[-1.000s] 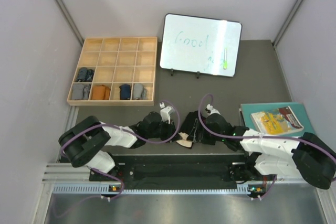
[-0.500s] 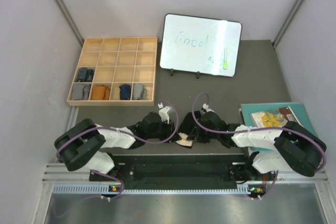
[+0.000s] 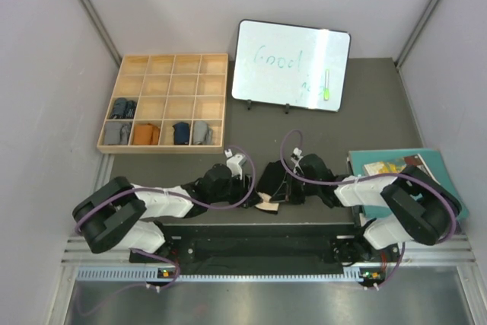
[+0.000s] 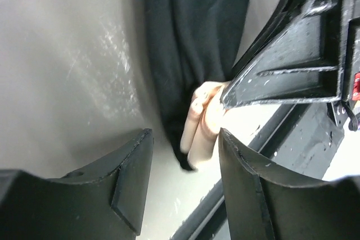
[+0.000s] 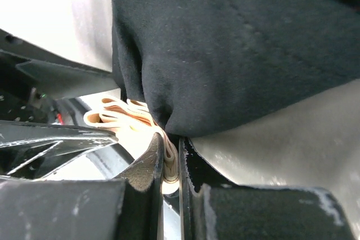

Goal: Roll the underwear
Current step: Roll the underwear to the center of the board.

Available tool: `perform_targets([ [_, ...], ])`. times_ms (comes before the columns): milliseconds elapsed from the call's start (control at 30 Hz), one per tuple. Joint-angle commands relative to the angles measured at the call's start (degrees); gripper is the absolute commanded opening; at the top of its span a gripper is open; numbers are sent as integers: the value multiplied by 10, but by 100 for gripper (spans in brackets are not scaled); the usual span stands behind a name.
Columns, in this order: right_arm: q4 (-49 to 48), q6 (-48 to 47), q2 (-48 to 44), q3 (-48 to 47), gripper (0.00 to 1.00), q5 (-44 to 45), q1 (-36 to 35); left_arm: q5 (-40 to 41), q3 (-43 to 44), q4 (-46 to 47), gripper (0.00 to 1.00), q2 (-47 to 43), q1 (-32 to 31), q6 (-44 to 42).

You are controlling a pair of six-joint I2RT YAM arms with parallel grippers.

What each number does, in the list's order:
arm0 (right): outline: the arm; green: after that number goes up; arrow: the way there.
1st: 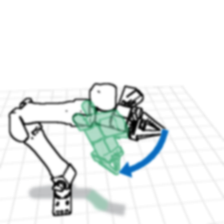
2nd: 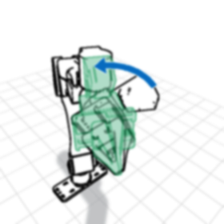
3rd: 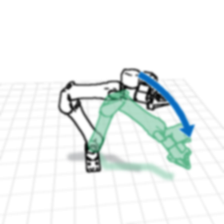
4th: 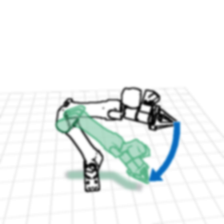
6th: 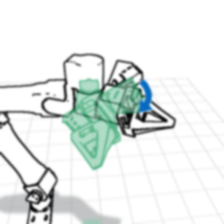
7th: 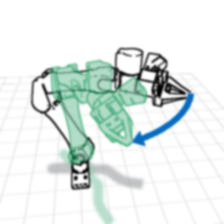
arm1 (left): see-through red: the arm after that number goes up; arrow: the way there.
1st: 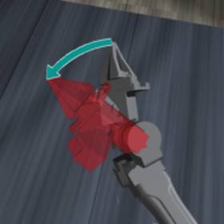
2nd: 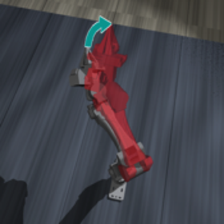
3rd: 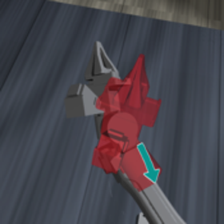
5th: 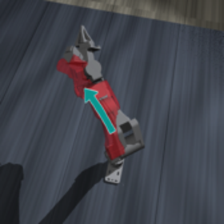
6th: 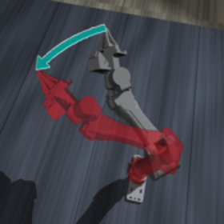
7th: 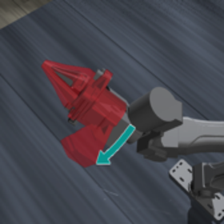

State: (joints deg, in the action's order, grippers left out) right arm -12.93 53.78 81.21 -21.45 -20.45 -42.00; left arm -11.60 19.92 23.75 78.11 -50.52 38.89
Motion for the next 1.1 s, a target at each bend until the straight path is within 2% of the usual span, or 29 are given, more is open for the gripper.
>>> perform_targets([
  [0, 35, -55, 77, 19, 0, 19, 5, 3, 2, 47, 54, 36, 0, -3],
  [67, 17, -55, 92, 17, 0, 4, 6, -5, -2, 76, 52, 52, -1, 1],
  [167, 4, -59, 102, 12, 0, -12, 5, -25, -10, 129, 38, 72, -1, 21],
  [200, 4, -62, 100, 9, 0, -15, 5, -32, -10, 136, 23, 78, -1, 24],
  [267, 16, -68, 88, -2, 0, -21, 6, -52, -2, 146, 5, 92, 0, 27],
  [300, 24, -75, 77, -5, 4, -22, 5, -57, 2, 136, 0, 94, -1, 28],
  [367, 68, -82, 45, -18, 20, -6, 6, -50, 20, 73, 0, 89, -1, 25],
  [400, 87, -96, 4, -23, 37, 4, 5, -46, 27, 48, 0, 85, 1, 23],
  [467, 146, -125, -51, -37, 54, 39, 5, -40, 45, -36, 0, 67, 3, 18],
  [533, 182, -152, -137, -53, 60, 99, -8, -47, 59, -90, 0, 59, 17, 14],
  [600, 225, -200, -186, -68, 62, 179, -34, -61, 81, -164, 0, 55, 34, 13],
  [667, 231, -239, -239, -78, 62, 231, -90, -84, 94, -192, 0, 58, 50, 14],
  [800, 186, -285, -278, -66, 62, 365, -206, -132, 113, -255, 0, 71, 89, 7],
  [867, 171, -314, -260, -74, 62, 410, -275, -138, 122, -271, 0, 75, 95, -2],
  [933, 161, -330, -232, -96, 62, 463, -312, -159, 129, -287, 0, 81, 104, -7],
  [1067, 158, -375, -102, -154, 61, 512, -396, -177, 139, -305, 0, 96, 114, -19],
])
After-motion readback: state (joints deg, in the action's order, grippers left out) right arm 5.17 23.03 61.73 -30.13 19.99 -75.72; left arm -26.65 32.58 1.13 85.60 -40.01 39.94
